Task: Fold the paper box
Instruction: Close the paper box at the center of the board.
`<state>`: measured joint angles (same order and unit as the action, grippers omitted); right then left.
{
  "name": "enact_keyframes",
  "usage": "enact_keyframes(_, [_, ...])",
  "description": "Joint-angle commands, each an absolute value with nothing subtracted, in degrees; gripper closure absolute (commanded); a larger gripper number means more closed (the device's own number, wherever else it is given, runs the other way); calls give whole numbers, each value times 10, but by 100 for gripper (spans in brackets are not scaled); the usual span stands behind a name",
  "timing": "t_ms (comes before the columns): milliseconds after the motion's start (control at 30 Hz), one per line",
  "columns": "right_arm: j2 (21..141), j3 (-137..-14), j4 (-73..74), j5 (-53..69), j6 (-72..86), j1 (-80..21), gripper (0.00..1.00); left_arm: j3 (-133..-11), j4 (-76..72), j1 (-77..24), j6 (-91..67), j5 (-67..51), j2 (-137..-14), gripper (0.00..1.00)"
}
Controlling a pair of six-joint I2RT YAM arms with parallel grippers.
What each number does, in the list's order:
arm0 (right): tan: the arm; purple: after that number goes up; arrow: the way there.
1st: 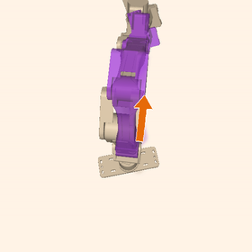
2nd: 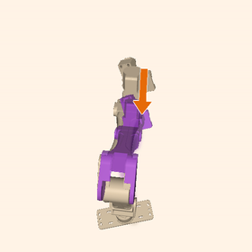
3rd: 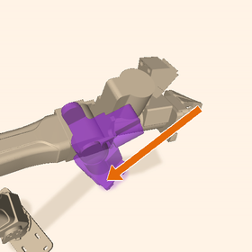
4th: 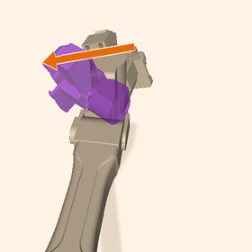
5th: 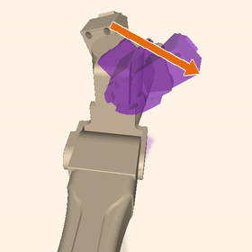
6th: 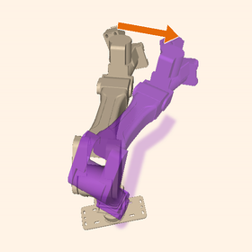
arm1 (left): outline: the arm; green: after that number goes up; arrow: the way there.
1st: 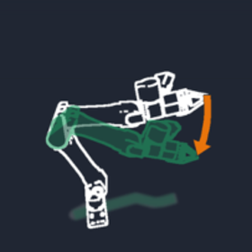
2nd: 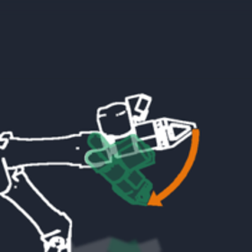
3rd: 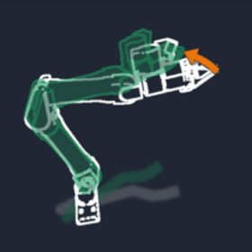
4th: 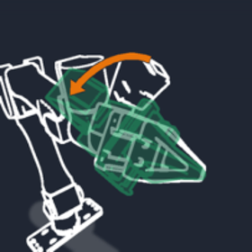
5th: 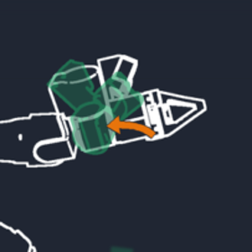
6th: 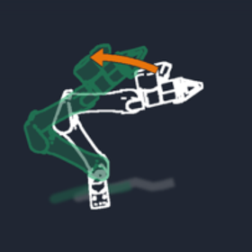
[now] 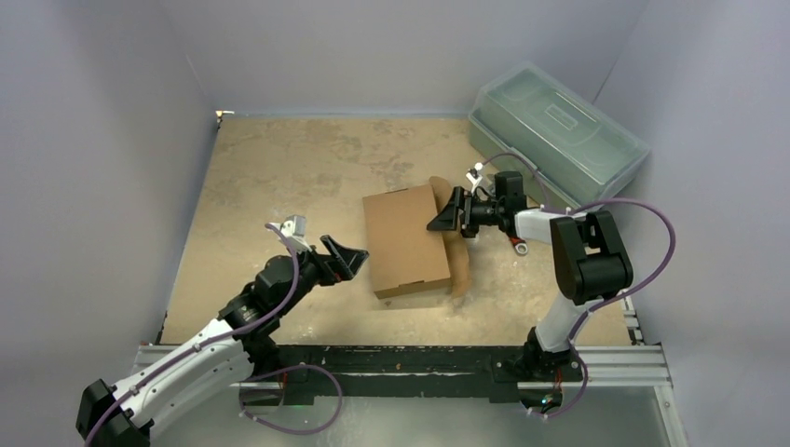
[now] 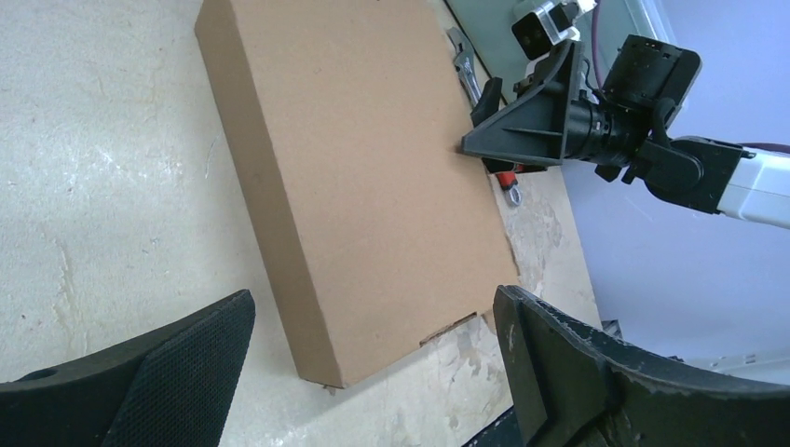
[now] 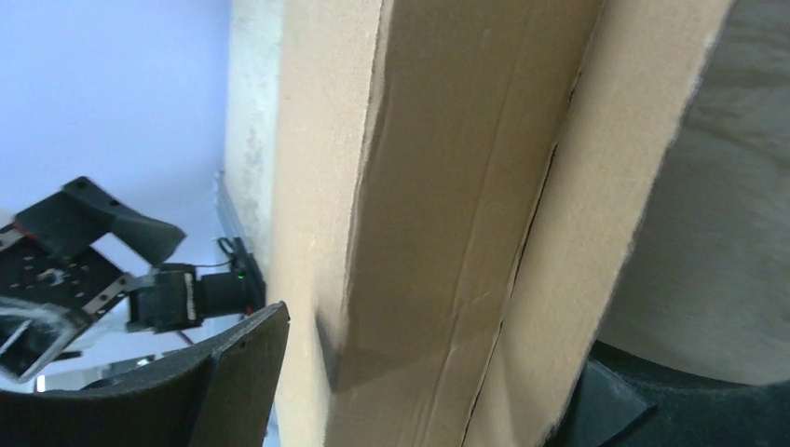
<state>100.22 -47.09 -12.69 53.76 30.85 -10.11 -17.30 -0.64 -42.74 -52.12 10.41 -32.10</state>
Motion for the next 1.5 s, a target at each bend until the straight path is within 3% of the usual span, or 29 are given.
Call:
enact_keyframes(0, [986,-506,-42,449,217,-101,10,-174,-38,-423,-535,90,-320,1])
enact_keyframes(167, [947,-513,35,353,114,-101,7,-180,-31,-423,-538,80,-329,1])
enact_keyframes(500, [795,-509,125,308,-85,-101,7,-218,-9,-423,-511,68,-422,1])
enact_keyframes(600, [721,-497,152,325,-174,-100,16,-236,-14,-424,-498,85,-465,4])
enact_keyframes(767, [653,-442,124,321,-251,-102,63,-288,-26,-423,-476,123,-549,14])
enact_keyframes(833, [661,-436,135,330,-290,-107,74,-315,-26,-423,-464,134,-590,21])
enact_keyframes(1067, [724,-437,189,290,-429,-158,92,-376,-9,-422,-451,191,-697,53])
enact_keyframes(1233, [743,-422,187,275,-465,-205,98,-400,-20,-416,-441,192,-756,59])
enact_keyframes(1467, [791,-434,219,263,-488,-263,100,-464,-24,-387,-410,148,-853,64])
